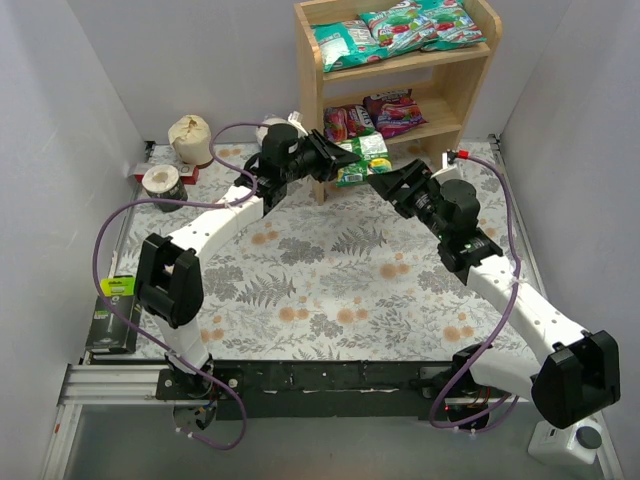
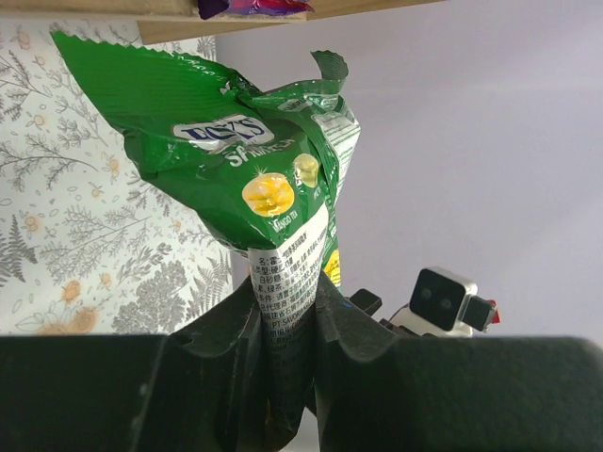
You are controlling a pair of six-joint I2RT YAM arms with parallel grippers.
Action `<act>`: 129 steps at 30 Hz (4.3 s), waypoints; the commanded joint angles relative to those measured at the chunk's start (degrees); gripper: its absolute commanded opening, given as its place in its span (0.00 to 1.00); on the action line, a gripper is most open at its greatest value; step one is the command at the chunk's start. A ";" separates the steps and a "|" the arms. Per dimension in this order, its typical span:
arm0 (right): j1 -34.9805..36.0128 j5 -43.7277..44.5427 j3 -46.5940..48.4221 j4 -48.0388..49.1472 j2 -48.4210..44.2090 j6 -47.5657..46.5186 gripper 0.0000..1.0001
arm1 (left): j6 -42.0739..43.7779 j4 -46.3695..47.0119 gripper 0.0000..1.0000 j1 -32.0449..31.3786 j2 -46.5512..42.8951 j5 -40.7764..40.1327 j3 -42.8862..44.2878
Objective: Place and organize the candy bags onto the shelf
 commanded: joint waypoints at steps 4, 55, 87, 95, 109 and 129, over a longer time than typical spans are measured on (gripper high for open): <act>-0.75 3.68 -1.96 14.39 1.53 4.04 0.80 | -4.17 6.14 0.06 -1.93 -3.95 -5.22 -0.01; -16.57 -5.82 8.05 29.77 8.65 -1.23 0.01 | 10.50 -8.79 0.98 4.92 -12.13 -1.79 -6.52; -32.49 -25.78 51.47 21.00 55.14 0.27 0.01 | 20.70 -13.19 0.98 10.55 -12.57 1.03 -6.87; -34.33 -26.39 56.49 4.14 57.62 -3.86 0.01 | 20.97 -14.33 0.98 10.99 -12.65 0.24 -7.04; -36.00 -28.41 58.67 -15.73 58.14 -9.58 0.01 | 20.88 -14.42 0.98 11.43 -12.04 0.50 -7.22; -29.32 -27.02 63.00 -8.29 61.40 -5.28 0.24 | 20.44 -14.42 0.98 11.43 -13.27 0.41 -8.98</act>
